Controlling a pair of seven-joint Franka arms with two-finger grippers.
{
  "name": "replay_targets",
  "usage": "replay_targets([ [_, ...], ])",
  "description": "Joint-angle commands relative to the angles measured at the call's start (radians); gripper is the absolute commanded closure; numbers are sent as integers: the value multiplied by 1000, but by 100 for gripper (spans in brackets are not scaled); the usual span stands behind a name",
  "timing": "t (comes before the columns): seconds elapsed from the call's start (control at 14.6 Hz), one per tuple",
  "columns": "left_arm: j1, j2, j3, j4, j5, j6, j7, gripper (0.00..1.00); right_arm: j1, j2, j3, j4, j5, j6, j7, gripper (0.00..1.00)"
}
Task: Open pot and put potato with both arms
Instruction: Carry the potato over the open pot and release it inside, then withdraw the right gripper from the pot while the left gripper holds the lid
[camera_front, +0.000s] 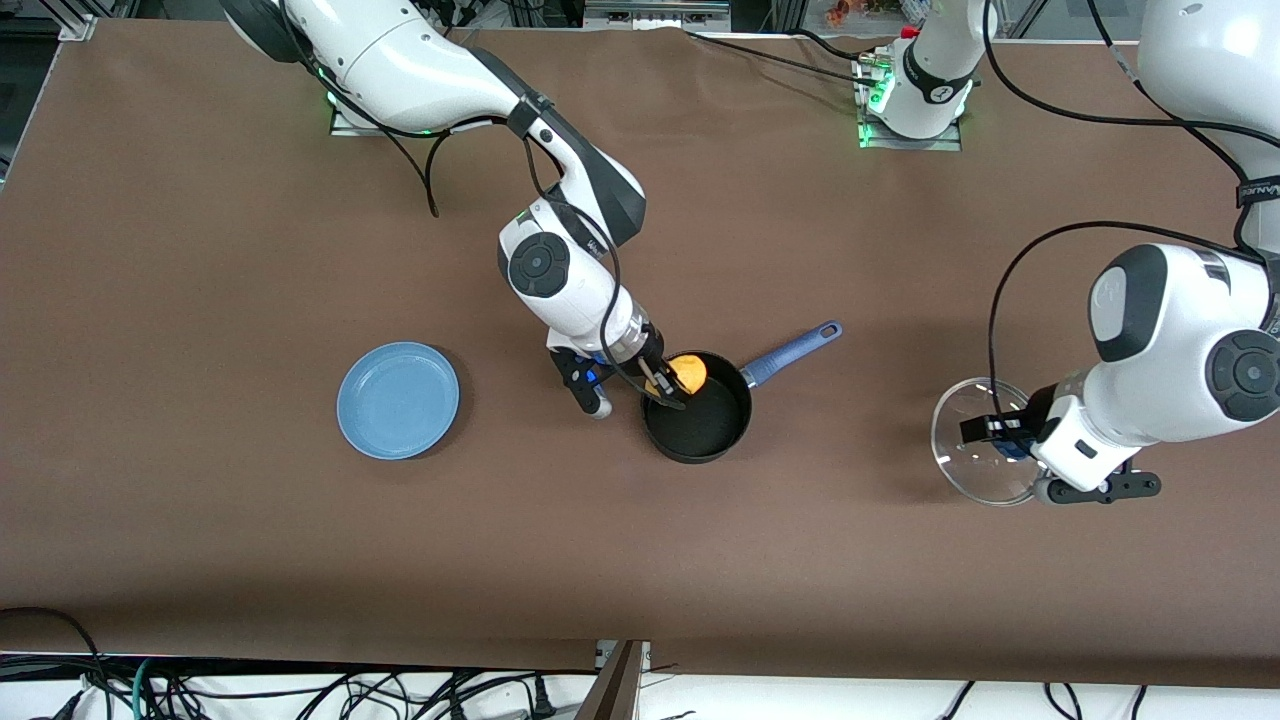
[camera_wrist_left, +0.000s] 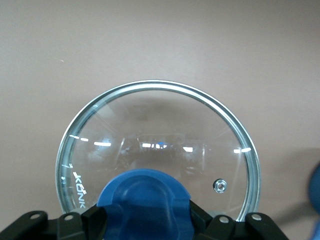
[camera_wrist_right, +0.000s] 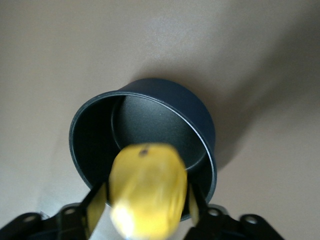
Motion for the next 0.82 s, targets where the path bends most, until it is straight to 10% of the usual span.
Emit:
replay_targets([
  [0.0, 9, -97, -7, -166, 41, 87, 30, 59, 3, 3, -13, 36, -2, -10, 21, 0],
  [0.75, 47, -241, -4, -603, 47, 485, 30, 59, -209, -161, -36, 29, 10, -378, -419, 0],
])
